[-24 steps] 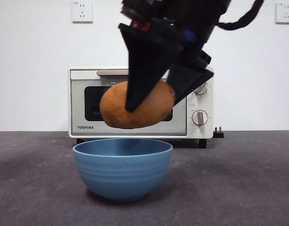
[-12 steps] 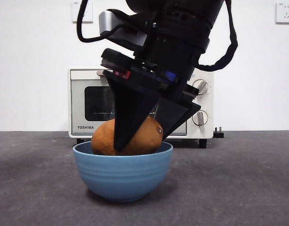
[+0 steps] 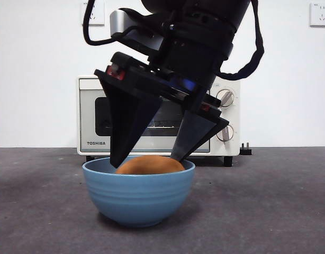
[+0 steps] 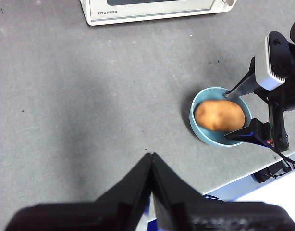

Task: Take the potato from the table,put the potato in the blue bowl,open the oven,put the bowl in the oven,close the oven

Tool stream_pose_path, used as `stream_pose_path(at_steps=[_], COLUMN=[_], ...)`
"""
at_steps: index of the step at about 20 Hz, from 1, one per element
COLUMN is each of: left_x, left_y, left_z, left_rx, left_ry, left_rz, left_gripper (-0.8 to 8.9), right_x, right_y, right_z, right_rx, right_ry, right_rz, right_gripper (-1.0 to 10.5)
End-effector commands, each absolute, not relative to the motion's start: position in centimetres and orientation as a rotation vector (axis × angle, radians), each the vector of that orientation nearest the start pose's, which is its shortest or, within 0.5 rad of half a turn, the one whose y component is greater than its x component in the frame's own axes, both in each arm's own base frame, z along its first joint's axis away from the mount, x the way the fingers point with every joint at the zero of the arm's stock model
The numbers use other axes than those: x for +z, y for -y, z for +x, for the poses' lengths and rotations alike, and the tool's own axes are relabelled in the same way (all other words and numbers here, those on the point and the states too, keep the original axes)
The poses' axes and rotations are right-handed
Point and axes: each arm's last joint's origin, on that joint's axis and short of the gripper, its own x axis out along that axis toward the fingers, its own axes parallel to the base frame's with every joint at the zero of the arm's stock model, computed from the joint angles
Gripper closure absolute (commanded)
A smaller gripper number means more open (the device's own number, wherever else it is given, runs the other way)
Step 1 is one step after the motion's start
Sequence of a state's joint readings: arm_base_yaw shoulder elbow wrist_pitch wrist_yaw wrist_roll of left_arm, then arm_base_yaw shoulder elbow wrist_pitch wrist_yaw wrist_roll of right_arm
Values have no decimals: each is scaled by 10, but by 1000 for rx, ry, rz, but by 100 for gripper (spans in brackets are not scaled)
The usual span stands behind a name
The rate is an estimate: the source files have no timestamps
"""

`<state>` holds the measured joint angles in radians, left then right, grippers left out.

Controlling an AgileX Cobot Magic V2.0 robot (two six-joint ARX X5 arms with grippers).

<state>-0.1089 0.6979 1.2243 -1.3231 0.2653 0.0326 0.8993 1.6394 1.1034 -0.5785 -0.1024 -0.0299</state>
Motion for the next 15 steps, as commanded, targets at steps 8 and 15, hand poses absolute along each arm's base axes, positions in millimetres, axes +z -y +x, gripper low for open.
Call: stream_pose_path(at_steps=[8,15], left_x=[383,375], left_y=[18,35], left_z=[88,176], left_rx=[-375,-626], left_ry=[-759,-726], left_rz=[-32,-132], left_gripper=[819,819], right_x=[254,328], right_y=[-246,-185], right_z=[187,143], right_rx=[925,798], right_ry=[-1009,-887], right_rz=[-418,-330], right_gripper=[411,814])
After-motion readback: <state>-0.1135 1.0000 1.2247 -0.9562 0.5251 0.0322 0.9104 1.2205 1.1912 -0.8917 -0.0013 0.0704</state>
